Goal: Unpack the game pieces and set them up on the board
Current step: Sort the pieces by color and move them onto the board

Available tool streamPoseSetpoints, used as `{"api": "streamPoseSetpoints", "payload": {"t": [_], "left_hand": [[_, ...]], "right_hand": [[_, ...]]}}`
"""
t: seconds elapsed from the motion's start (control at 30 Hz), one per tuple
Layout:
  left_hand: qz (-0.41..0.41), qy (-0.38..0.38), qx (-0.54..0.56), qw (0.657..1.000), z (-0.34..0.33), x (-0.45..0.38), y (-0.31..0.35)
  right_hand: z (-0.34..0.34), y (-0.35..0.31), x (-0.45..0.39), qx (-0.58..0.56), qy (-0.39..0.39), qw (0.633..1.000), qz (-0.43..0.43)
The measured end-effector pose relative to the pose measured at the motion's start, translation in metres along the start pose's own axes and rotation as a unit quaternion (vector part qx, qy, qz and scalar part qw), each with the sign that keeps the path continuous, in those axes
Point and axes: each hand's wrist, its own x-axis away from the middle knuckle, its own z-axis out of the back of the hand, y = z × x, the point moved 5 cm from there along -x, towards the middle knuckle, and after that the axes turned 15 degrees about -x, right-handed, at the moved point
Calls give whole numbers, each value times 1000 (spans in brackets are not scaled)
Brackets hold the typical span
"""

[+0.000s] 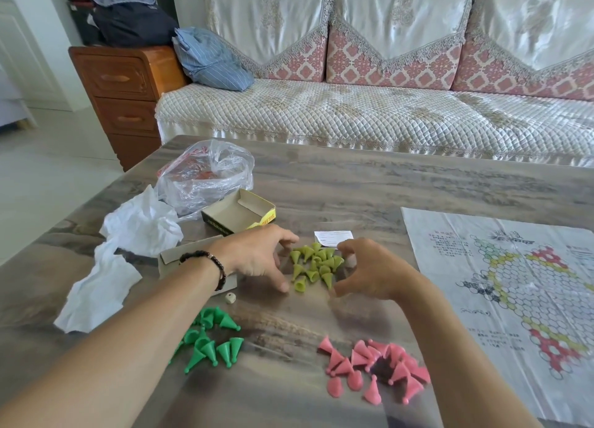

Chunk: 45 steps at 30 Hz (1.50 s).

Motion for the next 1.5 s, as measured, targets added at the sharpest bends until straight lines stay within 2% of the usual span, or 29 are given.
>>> {"api": "streamPoseSetpoints", "payload": {"t": [0.1,0.17,0.3,0.43,0.57,0.7,0.77,0.83,0.93,1.07,1.13,1.27,1.5], "left_hand": [[-15,-2,-42,999,-3,0,6],[-36,26,-50,998,-3,-2,13],[-35,75,-25,996,-3,-3,16],[-19,115,-8,993,-3,2,16],[-20,138,-47,989,-3,15,23],[7,240,-91,966,1,44,42],[-9,276,-84,957,-4,62,57],[-46,258,-51,964,-19,79,74],[-83,191,-21,978,-45,99,92],[-105,147,-81,980,-65,109,108],[-110,165,-102,975,-68,109,111],[-143,207,-161,954,-72,106,114],[-154,250,-168,941,-73,99,112]], "right_hand": [[-12,-3,2,58,-32,998,6],[-22,-10,-2,76,-5,997,32],[-26,-16,-13,41,60,996,52],[-25,-15,-17,27,63,996,57],[-18,-10,-5,14,68,996,61],[-4,-11,26,31,113,989,89],[5,-11,47,37,138,984,102],[11,-9,71,42,157,980,114],[11,3,105,45,157,979,121],[-1,26,141,58,108,988,94],[-10,33,153,96,96,985,108],[-30,30,160,218,117,953,174],[-22,34,136,198,119,953,196]]}}
